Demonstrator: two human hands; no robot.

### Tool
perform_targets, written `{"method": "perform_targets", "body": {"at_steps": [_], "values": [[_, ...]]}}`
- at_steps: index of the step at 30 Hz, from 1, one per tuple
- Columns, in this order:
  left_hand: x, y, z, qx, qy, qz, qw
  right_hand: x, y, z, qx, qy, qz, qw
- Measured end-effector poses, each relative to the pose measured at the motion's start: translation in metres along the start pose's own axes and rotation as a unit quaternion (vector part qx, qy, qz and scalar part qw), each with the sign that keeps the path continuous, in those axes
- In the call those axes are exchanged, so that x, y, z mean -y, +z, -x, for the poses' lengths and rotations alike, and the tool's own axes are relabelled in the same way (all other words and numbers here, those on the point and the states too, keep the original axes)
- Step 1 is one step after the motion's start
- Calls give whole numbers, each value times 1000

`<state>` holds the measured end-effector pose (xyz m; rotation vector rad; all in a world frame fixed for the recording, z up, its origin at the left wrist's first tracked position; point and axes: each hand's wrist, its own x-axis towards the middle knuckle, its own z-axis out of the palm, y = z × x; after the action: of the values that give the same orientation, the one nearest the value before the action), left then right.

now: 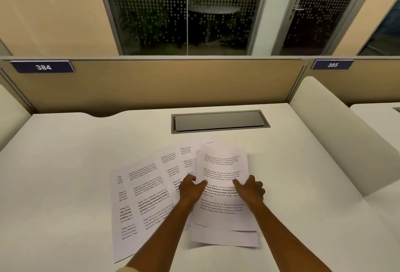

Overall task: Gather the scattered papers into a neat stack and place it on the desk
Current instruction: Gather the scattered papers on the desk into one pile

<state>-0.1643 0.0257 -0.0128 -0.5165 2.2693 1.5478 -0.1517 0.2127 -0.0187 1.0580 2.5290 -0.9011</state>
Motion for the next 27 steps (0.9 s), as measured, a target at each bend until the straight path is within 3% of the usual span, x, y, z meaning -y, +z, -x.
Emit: {"method": "perform_targets", "body": {"at_steps": [6,10,15,27], "values": [[0,0,-7,-9,-17,24,1000,3,-2,-10,17,-13,-88,996],[4,0,-10,5,-48,67,997,2,-6,-18,46,1,-211,976],[7,4,-12,9,-72,100,992,4,-7,-25,101,2,-267,958],[19,-26,-13,-98,-56,51,992,29,0,-38,64,-56,-215,973]]}}
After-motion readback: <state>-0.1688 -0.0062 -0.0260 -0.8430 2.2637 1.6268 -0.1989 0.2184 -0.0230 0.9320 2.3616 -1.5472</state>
